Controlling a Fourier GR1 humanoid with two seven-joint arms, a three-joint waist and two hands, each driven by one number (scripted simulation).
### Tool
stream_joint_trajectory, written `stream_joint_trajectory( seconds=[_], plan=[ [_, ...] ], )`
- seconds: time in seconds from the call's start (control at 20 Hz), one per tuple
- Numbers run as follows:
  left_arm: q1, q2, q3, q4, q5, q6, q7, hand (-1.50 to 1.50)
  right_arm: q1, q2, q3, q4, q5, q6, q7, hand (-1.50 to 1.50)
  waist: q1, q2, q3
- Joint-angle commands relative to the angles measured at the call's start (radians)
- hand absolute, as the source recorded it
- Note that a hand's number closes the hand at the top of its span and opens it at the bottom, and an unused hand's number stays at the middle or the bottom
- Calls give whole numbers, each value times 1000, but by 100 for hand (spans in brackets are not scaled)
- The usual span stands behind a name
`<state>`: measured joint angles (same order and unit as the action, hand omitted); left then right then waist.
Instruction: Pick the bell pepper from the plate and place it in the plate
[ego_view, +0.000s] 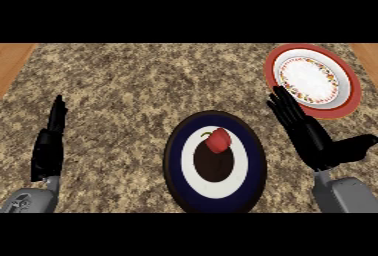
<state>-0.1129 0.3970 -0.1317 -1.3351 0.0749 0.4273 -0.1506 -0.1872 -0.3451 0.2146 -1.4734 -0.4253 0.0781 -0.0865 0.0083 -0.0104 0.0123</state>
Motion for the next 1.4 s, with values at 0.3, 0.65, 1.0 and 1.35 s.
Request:
stream_joint_trajectory(
  seconds=[0.3,0.65,1.0,1.35],
  plan=[
    [46,-127,-111,65,113,-149,163,0,-440,-313,34,-111,387,88,-28,150,7,-17,-52],
    [49,-203,-150,12,187,-217,261,0,-509,-39,-23,252,410,-74,-366,-150,33,23,-11],
    [100,-147,-104,-42,198,-255,295,0,-576,-155,7,266,503,79,-336,-150,8,12,-13],
    [107,-150,-80,-46,213,-250,308,0,-615,-284,199,125,688,238,-118,-150,-5,5,-14]
  ],
)
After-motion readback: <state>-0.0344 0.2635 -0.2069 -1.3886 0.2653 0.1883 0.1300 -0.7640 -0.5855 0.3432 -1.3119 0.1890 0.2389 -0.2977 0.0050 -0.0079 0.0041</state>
